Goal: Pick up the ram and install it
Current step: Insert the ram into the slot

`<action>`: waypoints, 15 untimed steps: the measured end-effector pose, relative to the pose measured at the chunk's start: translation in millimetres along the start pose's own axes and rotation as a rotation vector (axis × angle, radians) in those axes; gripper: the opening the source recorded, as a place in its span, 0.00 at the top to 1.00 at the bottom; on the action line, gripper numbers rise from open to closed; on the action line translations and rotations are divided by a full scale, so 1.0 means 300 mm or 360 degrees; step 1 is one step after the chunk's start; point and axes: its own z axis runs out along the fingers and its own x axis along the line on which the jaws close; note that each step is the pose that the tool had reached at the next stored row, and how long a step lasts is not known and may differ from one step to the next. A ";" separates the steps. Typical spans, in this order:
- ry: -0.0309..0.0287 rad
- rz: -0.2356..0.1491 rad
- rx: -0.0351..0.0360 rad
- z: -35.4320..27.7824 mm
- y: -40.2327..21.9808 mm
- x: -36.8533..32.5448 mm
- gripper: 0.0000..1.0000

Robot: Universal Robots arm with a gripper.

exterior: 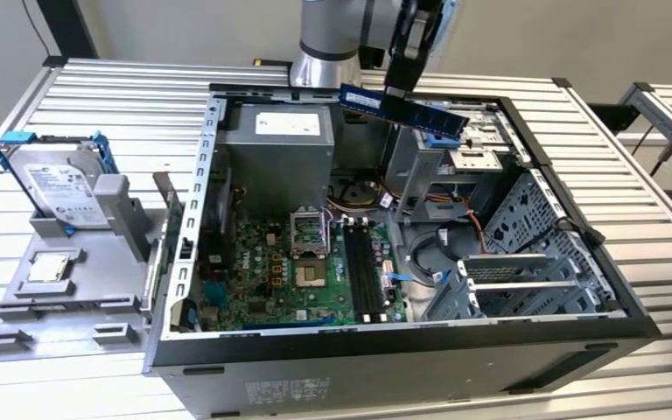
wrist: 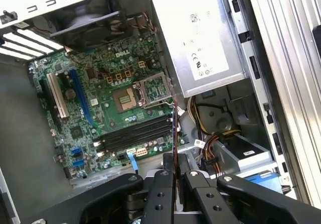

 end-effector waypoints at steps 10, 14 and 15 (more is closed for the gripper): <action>-0.00094 0.0192 0.0005 0.000 0.000 0.000 1.00; -0.00138 0.0265 0.0023 0.003 0.000 0.000 1.00; -0.00142 0.0286 0.0026 0.004 0.000 0.000 1.00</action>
